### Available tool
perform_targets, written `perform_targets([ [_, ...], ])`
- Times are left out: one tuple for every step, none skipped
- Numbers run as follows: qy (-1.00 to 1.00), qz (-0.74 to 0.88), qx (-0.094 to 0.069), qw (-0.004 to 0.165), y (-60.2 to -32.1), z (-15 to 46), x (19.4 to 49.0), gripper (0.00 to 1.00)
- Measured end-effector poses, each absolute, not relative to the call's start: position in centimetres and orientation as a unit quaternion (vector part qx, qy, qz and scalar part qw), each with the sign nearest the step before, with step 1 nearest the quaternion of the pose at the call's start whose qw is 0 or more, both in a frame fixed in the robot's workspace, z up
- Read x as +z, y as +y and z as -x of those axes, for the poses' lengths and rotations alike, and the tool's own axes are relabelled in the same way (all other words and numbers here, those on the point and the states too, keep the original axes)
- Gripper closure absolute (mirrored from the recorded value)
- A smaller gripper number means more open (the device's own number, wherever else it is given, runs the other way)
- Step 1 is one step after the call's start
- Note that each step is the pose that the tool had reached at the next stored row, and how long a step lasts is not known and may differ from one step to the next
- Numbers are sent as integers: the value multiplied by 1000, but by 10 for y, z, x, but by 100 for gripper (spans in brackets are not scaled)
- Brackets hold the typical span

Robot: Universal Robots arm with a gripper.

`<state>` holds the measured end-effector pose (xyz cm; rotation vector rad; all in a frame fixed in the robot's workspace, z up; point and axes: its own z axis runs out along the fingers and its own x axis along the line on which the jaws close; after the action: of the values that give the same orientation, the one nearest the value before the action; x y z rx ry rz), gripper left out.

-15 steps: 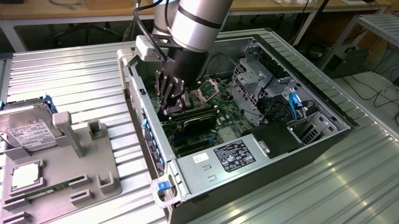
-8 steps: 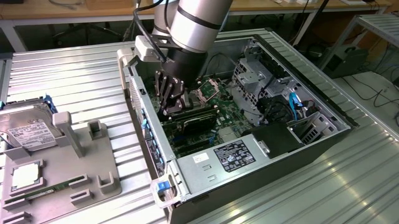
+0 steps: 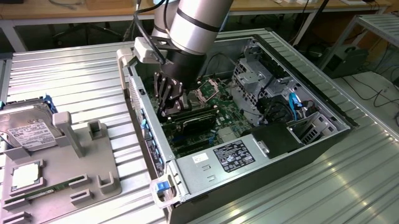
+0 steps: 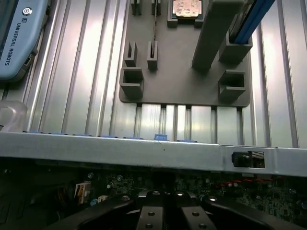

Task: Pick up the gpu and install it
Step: 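Press down on the gpu until it lock into place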

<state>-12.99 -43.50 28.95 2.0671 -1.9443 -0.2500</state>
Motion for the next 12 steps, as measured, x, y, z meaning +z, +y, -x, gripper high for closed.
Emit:
perform_targets([
  [-675,-718,-87,146,-435,129,288,89],
  [-675,-718,-87,146,-435,129,287,89],
  [-675,-718,-87,147,-435,128,287,89],
  [-675,-718,-88,147,-435,127,286,89],
  [-675,-718,-88,147,-435,125,286,89],
  [-675,-718,-88,147,-435,123,285,89],
  [-675,-718,-88,147,-435,122,285,89],
  [-675,-718,-88,147,-435,121,285,89],
  [-675,-718,-88,147,-435,120,285,89],
  [-675,-718,-88,147,-435,119,286,89],
  [-675,-718,-88,147,-435,118,286,89],
  [-676,-718,-83,142,-435,118,286,89],
])
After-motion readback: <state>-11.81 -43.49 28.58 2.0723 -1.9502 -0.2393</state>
